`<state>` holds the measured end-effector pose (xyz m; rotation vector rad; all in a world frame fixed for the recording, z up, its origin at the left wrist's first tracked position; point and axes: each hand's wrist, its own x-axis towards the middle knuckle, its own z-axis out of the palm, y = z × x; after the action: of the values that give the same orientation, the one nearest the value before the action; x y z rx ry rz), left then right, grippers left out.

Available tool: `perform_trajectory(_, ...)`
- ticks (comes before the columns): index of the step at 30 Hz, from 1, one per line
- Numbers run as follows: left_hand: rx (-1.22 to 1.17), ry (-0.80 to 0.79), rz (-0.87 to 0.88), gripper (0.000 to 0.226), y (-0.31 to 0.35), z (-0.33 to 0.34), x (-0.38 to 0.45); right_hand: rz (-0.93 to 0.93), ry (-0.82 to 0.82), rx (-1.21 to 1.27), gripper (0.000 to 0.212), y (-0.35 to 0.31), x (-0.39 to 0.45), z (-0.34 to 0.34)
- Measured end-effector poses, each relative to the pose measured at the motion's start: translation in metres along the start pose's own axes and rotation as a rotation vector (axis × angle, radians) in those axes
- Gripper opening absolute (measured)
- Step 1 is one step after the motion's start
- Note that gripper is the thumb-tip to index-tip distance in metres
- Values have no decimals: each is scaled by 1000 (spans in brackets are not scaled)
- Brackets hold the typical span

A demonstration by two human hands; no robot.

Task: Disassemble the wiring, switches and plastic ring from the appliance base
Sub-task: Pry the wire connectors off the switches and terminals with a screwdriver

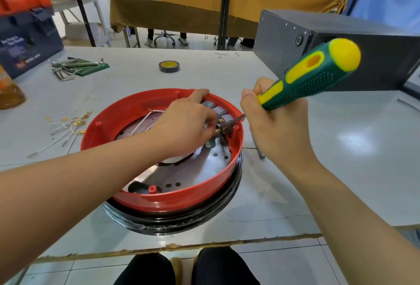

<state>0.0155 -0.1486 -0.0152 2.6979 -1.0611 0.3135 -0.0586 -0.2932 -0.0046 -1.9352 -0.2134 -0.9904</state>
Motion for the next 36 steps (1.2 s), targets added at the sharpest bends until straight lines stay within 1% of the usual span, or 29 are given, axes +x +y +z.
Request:
perform_trajectory(7,32,-16,11,13,1,-1,1,39,-47,22,40,0,9,1)
perform_trajectory(17,41,-11,-4,14,1,-1,1,19,57,-16,37,3,-4,2)
perform_trajectory(20,42,-12,-11,13,1,0,2,33,59,-9,37,4,-4,1)
perform_trajectory(28,45,-16,-33,11,1,1,1,113,36,45,36,8,6,2)
perform_trajectory(31,33,-20,-34,9,0,1,1,210,45,125,35,12,5,4)
perform_trajectory(33,1,-30,-23,7,-2,0,0,255,39,135,36,12,0,9)
perform_trajectory(36,-19,-45,-5,8,-5,-1,0,200,4,81,34,9,-1,20)
